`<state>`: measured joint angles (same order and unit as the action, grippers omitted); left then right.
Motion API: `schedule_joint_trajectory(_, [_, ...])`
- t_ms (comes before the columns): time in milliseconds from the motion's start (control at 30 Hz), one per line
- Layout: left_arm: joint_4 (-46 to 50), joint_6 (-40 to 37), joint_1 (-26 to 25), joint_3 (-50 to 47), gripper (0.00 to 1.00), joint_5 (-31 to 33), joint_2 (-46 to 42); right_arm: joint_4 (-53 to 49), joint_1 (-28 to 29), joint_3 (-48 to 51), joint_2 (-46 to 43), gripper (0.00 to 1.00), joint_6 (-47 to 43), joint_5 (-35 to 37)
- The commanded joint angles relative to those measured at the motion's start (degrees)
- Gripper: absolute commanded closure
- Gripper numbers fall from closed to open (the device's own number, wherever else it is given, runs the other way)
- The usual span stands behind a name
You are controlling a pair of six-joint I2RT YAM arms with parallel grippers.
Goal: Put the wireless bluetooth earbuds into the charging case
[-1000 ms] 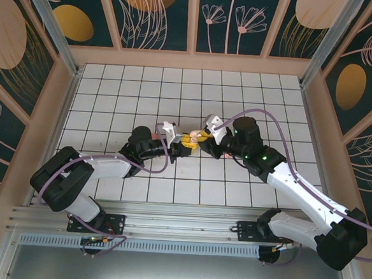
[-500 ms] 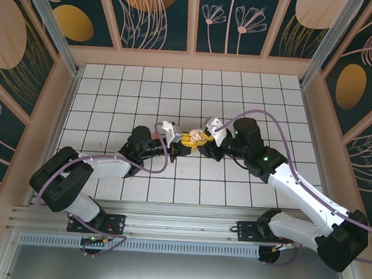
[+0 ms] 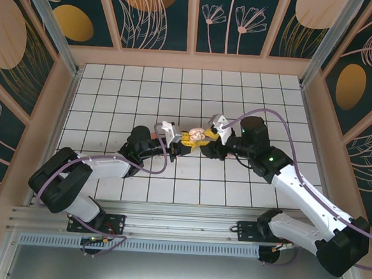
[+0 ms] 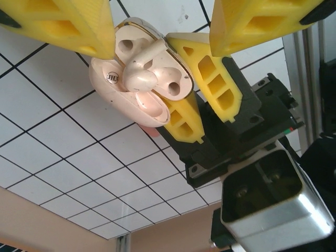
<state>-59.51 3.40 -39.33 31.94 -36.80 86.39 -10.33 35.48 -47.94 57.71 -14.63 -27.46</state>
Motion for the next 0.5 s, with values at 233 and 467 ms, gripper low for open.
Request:
schedule_joint_trajectory(233, [1.86, -5.44, 0.19, -0.32, 0.85, 0.23, -1.62, 3.86, -6.99, -3.17, -1.88, 0.54, 8.56, -11.18])
schedule_joint_trajectory(467, [5.79, -10.01, 0.18, 0.31, 0.85, 1.13, -1.33, -4.08, -7.74, -7.07, 3.67, 0.59, 12.16, -13.80])
